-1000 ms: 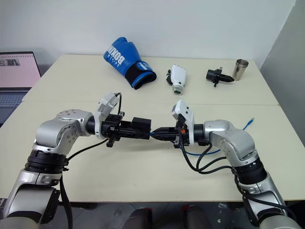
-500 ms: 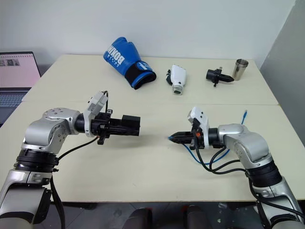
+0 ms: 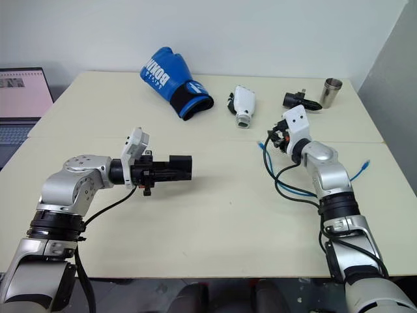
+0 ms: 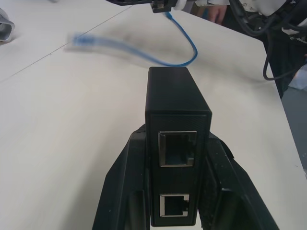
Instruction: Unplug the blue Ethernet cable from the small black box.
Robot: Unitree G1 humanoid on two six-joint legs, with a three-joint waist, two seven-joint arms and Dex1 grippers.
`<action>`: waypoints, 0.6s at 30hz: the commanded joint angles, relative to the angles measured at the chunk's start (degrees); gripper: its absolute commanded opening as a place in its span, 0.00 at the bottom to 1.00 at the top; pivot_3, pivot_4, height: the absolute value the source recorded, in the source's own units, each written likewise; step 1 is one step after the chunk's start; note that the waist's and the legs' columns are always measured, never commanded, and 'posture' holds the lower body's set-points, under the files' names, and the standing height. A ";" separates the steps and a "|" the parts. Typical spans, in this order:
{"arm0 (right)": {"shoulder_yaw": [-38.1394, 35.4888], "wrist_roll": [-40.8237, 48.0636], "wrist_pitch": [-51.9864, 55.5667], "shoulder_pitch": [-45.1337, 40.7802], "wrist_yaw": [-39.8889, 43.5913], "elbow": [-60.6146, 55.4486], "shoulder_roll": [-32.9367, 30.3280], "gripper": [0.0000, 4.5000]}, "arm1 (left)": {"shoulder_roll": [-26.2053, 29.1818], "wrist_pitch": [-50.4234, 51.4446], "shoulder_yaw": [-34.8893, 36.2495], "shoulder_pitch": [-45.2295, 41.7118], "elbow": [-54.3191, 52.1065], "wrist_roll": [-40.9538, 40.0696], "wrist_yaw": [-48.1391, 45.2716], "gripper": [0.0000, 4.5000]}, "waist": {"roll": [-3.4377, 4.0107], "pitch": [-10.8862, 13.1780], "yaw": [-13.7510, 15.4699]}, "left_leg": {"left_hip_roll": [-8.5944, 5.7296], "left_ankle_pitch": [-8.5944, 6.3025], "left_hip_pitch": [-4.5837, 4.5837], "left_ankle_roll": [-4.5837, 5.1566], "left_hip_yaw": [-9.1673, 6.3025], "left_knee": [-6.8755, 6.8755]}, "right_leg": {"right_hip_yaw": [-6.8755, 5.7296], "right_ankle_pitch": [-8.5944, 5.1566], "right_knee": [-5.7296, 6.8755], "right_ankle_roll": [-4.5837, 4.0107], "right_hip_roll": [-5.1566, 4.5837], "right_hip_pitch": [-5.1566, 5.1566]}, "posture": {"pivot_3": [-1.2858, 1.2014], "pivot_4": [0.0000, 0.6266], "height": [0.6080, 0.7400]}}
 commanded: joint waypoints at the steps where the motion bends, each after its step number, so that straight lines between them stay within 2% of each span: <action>1: -0.25 0.34 -1.89 -0.02 4.41 -7.95 -1.35 0.61 | -1.74 -3.21 3.79 -0.05 0.87 0.29 4.48 0.18 | 0.01 0.01 0.01 | 0.00 0.00 0.00 0.00 -0.01 0.00 | -0.01 0.00 0.00 0.00 0.00 0.00 | 0.52 0.24 1.00; 5: 2.20 5.54 2.21 3.47 15.23 -19.54 -3.07 0.84 | -5.07 -9.31 6.01 -0.57 6.05 3.56 12.55 0.18 | 0.02 0.01 0.09 | 0.00 0.00 0.02 0.01 -0.06 0.04 | -0.05 0.00 0.06 0.00 0.01 0.01 | 0.52 0.24 1.00; 6: 2.81 7.68 4.08 4.88 17.79 -23.36 -3.46 0.86 | -6.25 -11.32 6.64 -1.05 8.49 4.92 15.98 0.18 | 0.02 0.01 0.05 | 0.01 0.00 0.02 0.01 -0.09 0.06 | -0.07 0.00 0.06 0.00 0.02 0.03 | 0.52 0.24 1.00; 8: 3.59 9.93 6.98 7.04 19.76 -29.05 -3.56 0.86 | -7.80 -15.42 7.14 -1.43 12.64 7.54 20.99 0.18 | 0.01 0.00 0.17 | 0.00 0.00 0.05 0.01 -0.10 0.08 | -0.08 0.00 0.09 0.01 0.01 0.06 | 0.52 0.24 1.00; 11: 6.40 8.76 7.82 9.57 20.88 -33.75 -3.97 0.86 | -9.66 -19.58 7.39 -0.28 17.05 10.00 25.37 0.18 | 0.01 0.00 0.07 | -0.01 0.00 0.06 0.01 -0.13 0.10 | -0.09 0.01 0.11 0.01 0.01 0.08 | 0.52 0.24 1.00; 18: 10.02 7.32 8.95 12.27 21.58 -37.56 -3.98 0.86 | -12.24 -27.97 7.78 2.01 22.79 14.15 32.74 0.18 | 0.01 0.00 0.16 | -0.03 0.00 0.04 0.01 -0.14 0.11 | -0.11 0.01 0.10 0.02 -0.01 0.07 | 0.52 0.24 1.00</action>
